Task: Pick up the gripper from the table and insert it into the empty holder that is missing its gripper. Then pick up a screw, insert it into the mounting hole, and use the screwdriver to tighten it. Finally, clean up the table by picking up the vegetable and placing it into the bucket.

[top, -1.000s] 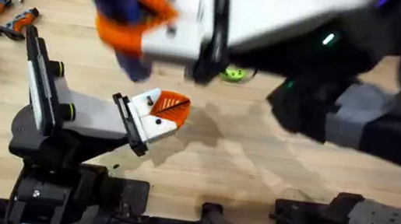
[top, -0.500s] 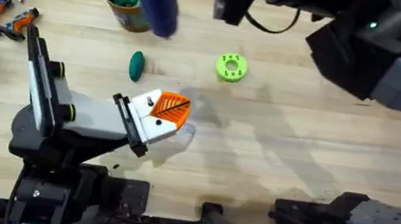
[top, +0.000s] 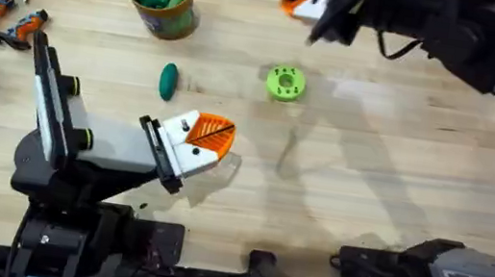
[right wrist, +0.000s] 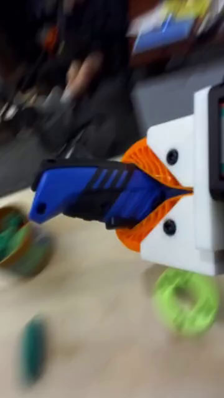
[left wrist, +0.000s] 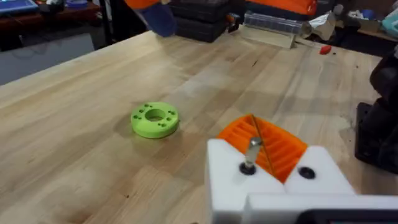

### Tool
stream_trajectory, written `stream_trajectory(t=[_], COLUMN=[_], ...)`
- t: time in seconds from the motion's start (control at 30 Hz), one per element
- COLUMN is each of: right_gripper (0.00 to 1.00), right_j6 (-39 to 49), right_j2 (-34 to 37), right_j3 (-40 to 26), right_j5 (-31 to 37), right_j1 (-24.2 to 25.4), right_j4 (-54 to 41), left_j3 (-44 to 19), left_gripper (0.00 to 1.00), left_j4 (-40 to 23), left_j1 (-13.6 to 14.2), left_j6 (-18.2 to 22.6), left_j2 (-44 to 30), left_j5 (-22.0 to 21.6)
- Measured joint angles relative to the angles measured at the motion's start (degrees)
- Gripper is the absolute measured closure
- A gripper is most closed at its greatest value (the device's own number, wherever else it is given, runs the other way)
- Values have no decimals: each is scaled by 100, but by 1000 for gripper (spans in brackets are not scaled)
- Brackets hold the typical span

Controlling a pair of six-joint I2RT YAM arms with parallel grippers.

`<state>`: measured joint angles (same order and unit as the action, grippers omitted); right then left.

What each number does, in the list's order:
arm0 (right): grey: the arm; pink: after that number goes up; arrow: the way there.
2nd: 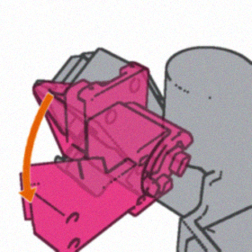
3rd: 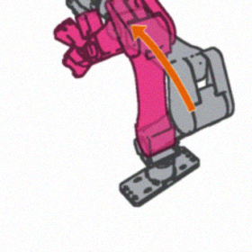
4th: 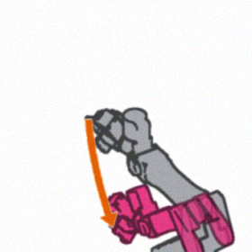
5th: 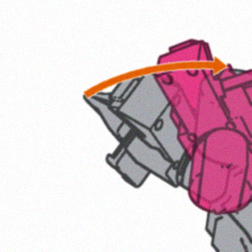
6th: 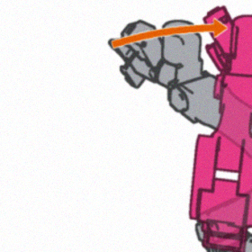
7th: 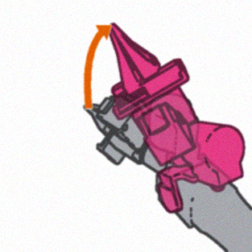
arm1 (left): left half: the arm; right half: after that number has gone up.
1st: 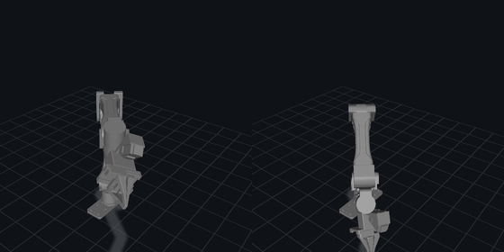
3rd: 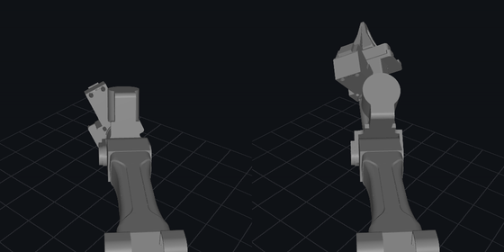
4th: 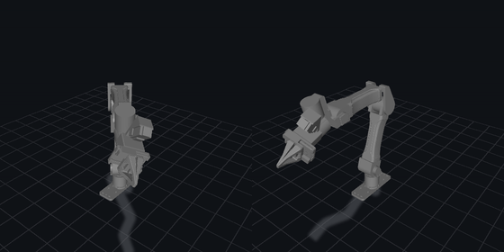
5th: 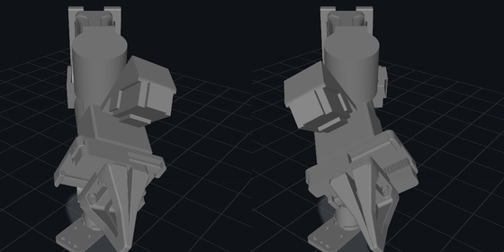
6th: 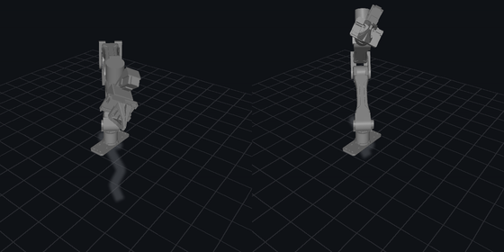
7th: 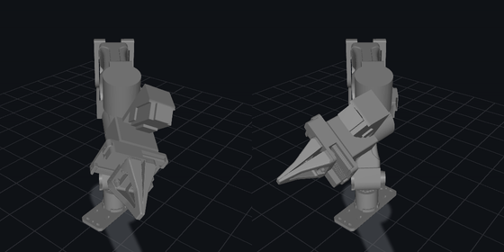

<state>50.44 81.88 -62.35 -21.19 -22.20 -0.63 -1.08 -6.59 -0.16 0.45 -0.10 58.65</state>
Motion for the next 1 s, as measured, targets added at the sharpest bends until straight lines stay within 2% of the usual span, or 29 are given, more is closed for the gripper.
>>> stream_trajectory(t=[0.23, 0.4, 0.73, 0.97, 1.0], right_gripper=[975, 975, 975, 975, 952], right_j6=[1941, 2730, 3134, 3190, 3188], right_j2=[574, 1158, 2142, 2296, 2296], right_j3=[0, 0, -2, -2, -2], right_j5=[1434, 1995, 2233, 2247, 2247], right_j1=[462, 706, 1024, 1039, 1039], right_j4=[10, 10, 245, 237, 233], left_j3=[0, 0, 0, 0, 0], left_gripper=[997, 997, 997, 997, 997], left_j4=[0, 0, 0, 0, 0], left_j1=[0, 0, 0, 0, 0], left_j6=[0, 0, 0, 0, 0], left_j2=[0, 0, 0, 0, 0], left_j5=[0, 0, 0, 0, 0])
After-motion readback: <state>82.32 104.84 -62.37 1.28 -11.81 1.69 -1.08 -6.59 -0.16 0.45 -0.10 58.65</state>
